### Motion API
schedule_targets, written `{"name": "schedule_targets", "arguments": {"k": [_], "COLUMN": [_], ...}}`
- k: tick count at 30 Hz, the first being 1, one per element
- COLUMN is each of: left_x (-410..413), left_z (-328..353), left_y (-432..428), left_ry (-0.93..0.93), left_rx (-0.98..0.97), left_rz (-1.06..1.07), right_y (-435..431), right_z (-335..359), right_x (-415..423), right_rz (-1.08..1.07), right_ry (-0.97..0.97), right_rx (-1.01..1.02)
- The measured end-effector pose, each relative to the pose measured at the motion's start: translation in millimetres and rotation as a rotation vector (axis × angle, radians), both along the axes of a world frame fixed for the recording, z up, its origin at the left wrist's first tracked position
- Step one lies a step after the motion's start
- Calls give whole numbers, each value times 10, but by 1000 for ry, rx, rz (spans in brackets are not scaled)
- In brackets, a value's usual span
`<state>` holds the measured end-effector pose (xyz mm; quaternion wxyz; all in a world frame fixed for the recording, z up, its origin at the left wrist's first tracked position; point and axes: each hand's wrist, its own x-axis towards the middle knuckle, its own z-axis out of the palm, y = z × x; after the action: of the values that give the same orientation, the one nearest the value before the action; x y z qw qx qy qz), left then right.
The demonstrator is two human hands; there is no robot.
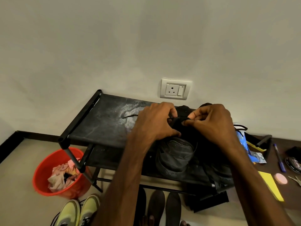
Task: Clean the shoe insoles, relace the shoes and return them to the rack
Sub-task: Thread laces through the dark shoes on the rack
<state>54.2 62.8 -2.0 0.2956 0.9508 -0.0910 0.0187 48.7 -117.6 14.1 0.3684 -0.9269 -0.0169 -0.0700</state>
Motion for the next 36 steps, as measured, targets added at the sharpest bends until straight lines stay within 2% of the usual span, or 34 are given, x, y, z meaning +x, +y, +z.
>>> {"name": "schedule_targets", "arguments": {"k": [3,7,9,11,16,24,27,29,31,33,36], "left_x": [31,88,95,95,98,86,80,78,57,22,36], "left_z": [-73,-174,-200,-225,-257,-285,-267,-231,-193,-149,-119], "left_y": [-82,3,43,47,90,96,99,151,242,282,203], "left_ry": [-183,-248,-292,-307,-319,-262,-238,-162,9,137,135], "left_rx": [-37,-116,-146,-164,-230,-315,-284,-278,-317,-268,-187], "left_rz": [24,-30,-35,-48,-75,-113,-108,-109,-146,-201,-142], "right_y": [59,133,174,194,139,45,8,-75,-200,-307,-289], "right_z": [-28,-62,-80,-92,-52,-28,6,79,170,213,215], "right_x": [-11,-153,-193,-164,-76,39,36,29,27,16,5], "right_rz": [7,99,109,93,63,71,117,207,322,380,399], "right_ry": [-34,-85,-49,-6,-53,29,78,167,296,378,399], "right_rx": [-57,-215,-318,-338,-317,-192,-181,-196,-126,-69,-152]}}
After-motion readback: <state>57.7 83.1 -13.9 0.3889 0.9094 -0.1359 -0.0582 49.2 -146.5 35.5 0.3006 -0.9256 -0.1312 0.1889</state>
